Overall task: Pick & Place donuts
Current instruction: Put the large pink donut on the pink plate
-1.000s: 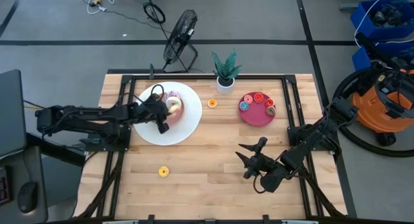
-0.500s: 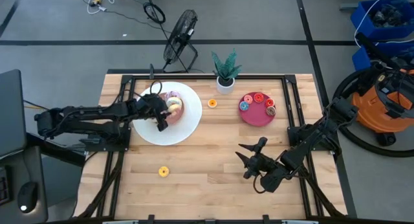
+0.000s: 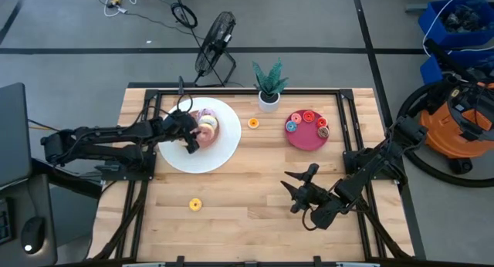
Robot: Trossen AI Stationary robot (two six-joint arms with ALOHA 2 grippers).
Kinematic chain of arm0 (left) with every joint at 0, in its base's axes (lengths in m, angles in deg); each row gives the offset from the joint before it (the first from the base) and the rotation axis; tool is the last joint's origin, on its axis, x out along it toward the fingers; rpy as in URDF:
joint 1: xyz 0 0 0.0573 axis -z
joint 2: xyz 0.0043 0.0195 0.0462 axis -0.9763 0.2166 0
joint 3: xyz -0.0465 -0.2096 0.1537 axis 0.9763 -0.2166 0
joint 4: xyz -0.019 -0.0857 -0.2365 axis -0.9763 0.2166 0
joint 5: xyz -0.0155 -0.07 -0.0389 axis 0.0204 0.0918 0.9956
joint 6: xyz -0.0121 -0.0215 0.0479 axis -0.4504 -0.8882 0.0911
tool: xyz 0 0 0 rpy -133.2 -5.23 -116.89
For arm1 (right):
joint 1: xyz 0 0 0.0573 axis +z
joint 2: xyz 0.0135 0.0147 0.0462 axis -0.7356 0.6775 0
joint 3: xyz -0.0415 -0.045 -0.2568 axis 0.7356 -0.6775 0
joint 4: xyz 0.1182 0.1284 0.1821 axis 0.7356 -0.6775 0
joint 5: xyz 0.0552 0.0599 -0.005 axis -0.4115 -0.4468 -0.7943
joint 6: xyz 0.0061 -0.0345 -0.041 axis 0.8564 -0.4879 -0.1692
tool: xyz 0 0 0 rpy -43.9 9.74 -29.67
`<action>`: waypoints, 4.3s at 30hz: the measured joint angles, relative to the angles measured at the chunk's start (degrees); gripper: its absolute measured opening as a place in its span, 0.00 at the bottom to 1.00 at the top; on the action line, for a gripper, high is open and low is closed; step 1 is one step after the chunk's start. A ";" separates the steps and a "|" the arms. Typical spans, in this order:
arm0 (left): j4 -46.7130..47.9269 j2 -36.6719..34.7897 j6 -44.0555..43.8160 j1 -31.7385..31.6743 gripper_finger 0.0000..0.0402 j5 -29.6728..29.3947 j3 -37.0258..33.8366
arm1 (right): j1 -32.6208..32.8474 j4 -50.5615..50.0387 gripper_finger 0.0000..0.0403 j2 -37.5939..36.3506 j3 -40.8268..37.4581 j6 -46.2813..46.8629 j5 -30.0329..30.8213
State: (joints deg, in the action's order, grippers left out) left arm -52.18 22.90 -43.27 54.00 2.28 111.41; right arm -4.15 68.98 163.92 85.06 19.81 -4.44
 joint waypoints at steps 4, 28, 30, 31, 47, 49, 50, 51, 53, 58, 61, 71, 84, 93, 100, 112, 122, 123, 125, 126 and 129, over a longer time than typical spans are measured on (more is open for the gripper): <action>-0.20 -0.02 0.01 0.00 0.20 -0.57 0.00 | 0.00 0.00 0.44 0.00 0.00 0.00 0.00; 20.53 -0.11 -13.72 -2.88 0.01 4.88 10.14 | 0.00 0.00 0.44 0.00 0.00 -0.24 0.00; 19.99 -0.11 -13.70 -3.62 0.01 4.88 9.42 | 0.02 0.00 0.44 0.00 0.00 -0.26 0.00; 19.71 -0.11 -13.73 -3.88 0.01 4.87 9.04 | 0.00 0.02 0.44 0.00 0.00 -0.26 0.00; 23.42 -0.09 -13.28 -4.11 0.44 6.71 11.57 | -0.68 0.39 0.44 0.01 -0.02 0.94 -0.94; 27.98 -0.11 -13.27 -4.09 0.49 5.99 14.68 | -2.11 1.19 0.44 0.02 -0.02 1.72 -4.88; 30.29 -0.11 -13.43 -4.07 0.51 5.55 16.28 | -3.07 1.46 0.44 0.02 -0.02 1.77 -7.78; 32.40 -0.13 -13.57 -3.82 0.52 5.08 17.86 | -4.15 1.64 0.44 0.02 -0.02 1.79 -10.88; 35.42 -0.69 -13.57 -2.25 0.53 3.98 20.06 | -6.21 1.62 0.44 0.07 -0.02 1.97 -16.14; 40.06 -2.96 -17.02 9.76 0.50 3.29 19.41 | -8.34 1.67 0.44 0.07 -0.02 2.45 -18.97; 43.36 -3.43 -24.53 20.97 0.47 -0.71 17.68 | -8.33 2.23 0.44 0.07 -0.02 2.36 -18.95; 25.29 -1.67 -44.79 56.17 0.39 -13.56 4.90 | -8.13 2.56 0.44 0.07 -0.02 5.11 -18.94; -13.35 15.82 3.50 54.08 0.38 -45.63 -0.59 | -8.90 8.64 0.44 0.07 -0.02 -2.62 -18.97; -15.96 21.40 5.95 39.24 0.60 -45.93 1.56 | -8.90 8.14 0.44 0.07 -0.02 -2.80 -19.47; -15.97 23.80 5.67 34.49 0.58 -42.82 2.29 | -8.90 7.52 0.44 0.07 -0.02 -2.58 -19.47; -15.64 23.00 -0.27 33.88 0.03 -43.03 2.36 | -8.87 7.17 0.44 0.07 -0.02 -2.19 -19.47; 7.55 12.34 -19.42 33.88 0.01 -44.32 7.97 | -8.85 6.40 0.44 0.04 -0.02 -1.86 -19.52; 11.08 10.86 -23.27 33.88 0.01 -44.27 8.45 | -8.87 6.21 0.44 0.04 -0.02 -1.70 -19.52; 18.30 7.39 -31.45 33.59 0.01 -43.58 8.48 | -8.85 5.93 0.44 0.04 -0.02 -1.07 -19.52; 20.63 5.94 -34.82 33.24 0.01 -42.87 8.18 | -8.86 5.72 0.44 0.04 -0.02 -0.72 -19.54; 22.32 1.65 -40.40 32.14 0.00 -41.12 5.69 | -8.87 5.55 0.44 0.04 -0.02 -0.67 -20.20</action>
State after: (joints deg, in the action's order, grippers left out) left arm -29.86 24.55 -83.67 86.15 -38.84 117.10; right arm -13.03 74.54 163.96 85.04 19.14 -24.64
